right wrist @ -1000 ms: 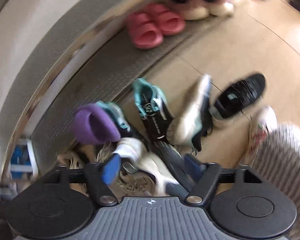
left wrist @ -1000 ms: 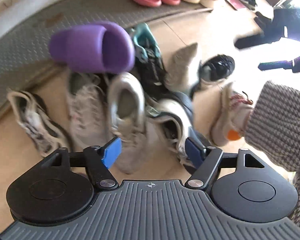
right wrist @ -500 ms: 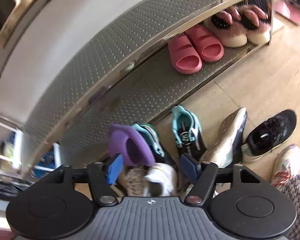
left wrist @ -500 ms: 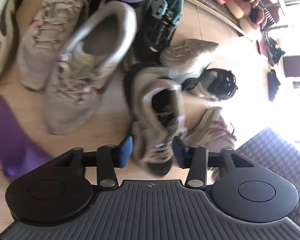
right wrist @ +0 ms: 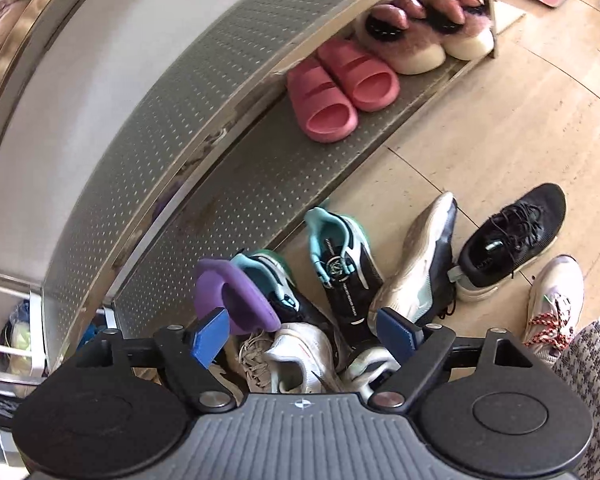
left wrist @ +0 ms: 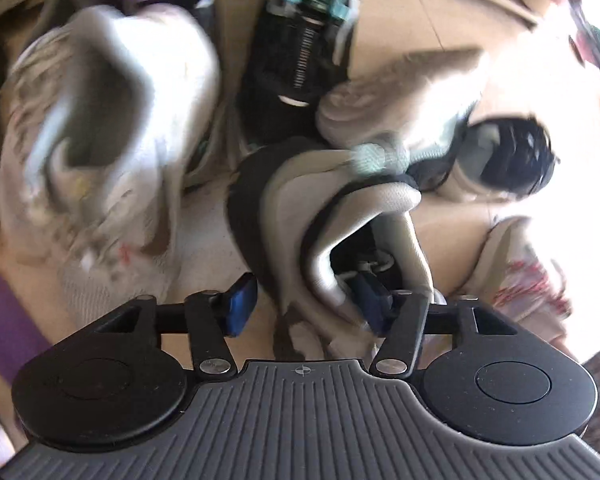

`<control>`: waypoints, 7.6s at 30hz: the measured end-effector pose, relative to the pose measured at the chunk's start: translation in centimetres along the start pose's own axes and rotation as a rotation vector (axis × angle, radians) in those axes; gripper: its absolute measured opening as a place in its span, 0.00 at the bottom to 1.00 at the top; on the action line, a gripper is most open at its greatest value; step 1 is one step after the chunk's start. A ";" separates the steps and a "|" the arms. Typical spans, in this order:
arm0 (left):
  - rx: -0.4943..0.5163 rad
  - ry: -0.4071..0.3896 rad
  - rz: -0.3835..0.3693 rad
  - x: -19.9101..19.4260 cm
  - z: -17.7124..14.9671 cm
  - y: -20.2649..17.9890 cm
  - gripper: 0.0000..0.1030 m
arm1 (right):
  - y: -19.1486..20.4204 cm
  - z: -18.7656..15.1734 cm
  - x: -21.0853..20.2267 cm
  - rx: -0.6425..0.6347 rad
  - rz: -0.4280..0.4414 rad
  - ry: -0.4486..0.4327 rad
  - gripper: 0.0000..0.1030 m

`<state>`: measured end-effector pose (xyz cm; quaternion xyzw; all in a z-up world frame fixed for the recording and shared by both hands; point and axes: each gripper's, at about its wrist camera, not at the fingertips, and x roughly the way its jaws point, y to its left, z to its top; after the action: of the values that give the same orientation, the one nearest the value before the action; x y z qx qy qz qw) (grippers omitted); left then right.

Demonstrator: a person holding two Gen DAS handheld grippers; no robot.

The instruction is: Organize scattered shoes

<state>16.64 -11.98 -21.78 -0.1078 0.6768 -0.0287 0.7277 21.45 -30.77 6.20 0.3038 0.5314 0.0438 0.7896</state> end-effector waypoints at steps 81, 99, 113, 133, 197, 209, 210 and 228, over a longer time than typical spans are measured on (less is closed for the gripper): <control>-0.296 -0.321 0.270 -34.3 3.1 43.3 0.88 | 32.8 -32.8 44.7 -0.498 -0.304 0.341 0.72; -0.247 -0.316 0.261 -33.9 4.4 39.8 0.88 | 26.8 -26.4 33.5 -0.674 -0.045 0.221 0.80; -0.196 -0.287 0.267 -32.6 5.6 37.7 0.88 | 23.2 -23.2 37.4 -0.674 -0.144 0.288 0.83; -0.255 -0.305 0.245 -33.6 5.2 40.5 0.88 | 27.3 -30.8 42.0 -0.816 -0.231 0.341 0.80; 0.116 -0.013 0.243 -19.5 6.6 16.3 0.87 | 10.8 -8.0 15.4 -0.700 -0.101 0.062 0.75; 0.105 -0.064 0.228 -21.8 7.8 16.6 0.87 | 10.9 -8.2 23.5 -0.777 -0.217 0.048 0.27; 0.103 -0.076 0.230 -21.9 8.0 16.8 0.87 | 11.2 -7.8 22.4 -0.735 -0.170 0.035 0.25; 0.090 -0.053 0.227 -18.9 6.2 15.3 0.87 | 1.6 -6.2 5.6 -0.244 -0.168 -0.121 0.89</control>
<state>19.65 7.20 -5.85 0.0017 0.6632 0.0261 0.7479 18.87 -24.55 0.94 0.1624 0.4971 0.0234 0.8520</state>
